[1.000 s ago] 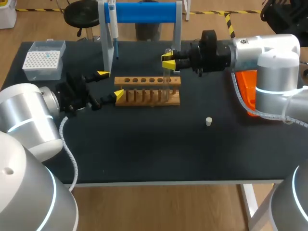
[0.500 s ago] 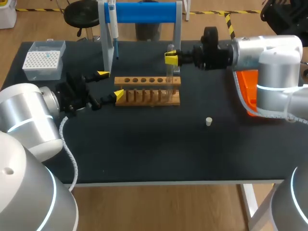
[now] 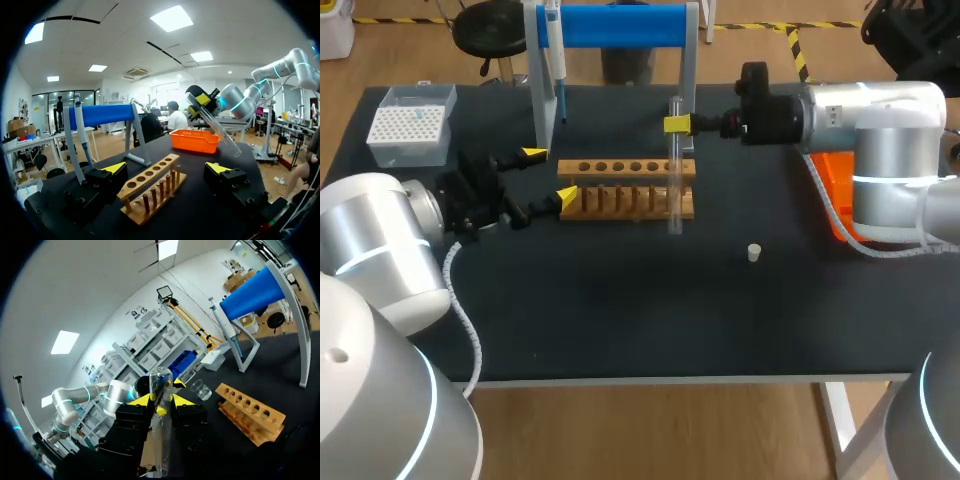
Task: Invert the test tube, pick up the pipette, mount the tip to pipette, aspirate from beaker and dispense into the tube, eject the tip, return the pipette, and cap with the stopper.
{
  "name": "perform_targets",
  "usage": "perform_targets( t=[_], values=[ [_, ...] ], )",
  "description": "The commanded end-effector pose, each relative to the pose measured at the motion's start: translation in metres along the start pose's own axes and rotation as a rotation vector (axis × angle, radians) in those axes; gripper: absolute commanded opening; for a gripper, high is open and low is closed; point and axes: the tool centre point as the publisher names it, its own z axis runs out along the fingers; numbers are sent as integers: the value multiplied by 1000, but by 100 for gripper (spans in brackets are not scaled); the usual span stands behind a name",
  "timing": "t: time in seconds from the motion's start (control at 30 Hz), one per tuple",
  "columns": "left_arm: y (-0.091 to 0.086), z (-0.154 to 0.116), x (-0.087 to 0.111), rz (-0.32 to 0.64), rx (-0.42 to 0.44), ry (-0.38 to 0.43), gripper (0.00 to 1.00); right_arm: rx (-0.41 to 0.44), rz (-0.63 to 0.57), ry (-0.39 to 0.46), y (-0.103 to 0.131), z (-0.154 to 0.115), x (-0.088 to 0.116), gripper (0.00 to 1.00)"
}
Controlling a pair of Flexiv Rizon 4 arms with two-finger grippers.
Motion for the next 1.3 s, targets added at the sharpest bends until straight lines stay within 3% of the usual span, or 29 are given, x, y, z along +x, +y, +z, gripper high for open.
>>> perform_targets(
  t=[0.03, 0.23, 0.4, 1.3],
  values=[
    [0, 1, 2, 1, 0, -7, 100, 52, 707, -19, -5, 1, 0, 0],
    [0, 1, 2, 1, 0, -7, 100, 80, 815, -18, -10, 0, 2, 0],
    [0, 1, 2, 1, 0, -7, 100, 81, 829, 7, -12, -1, 5, 0],
    [0, 1, 2, 1, 0, -7, 100, 99, 760, 112, -14, -7, 18, 0]
  ],
)
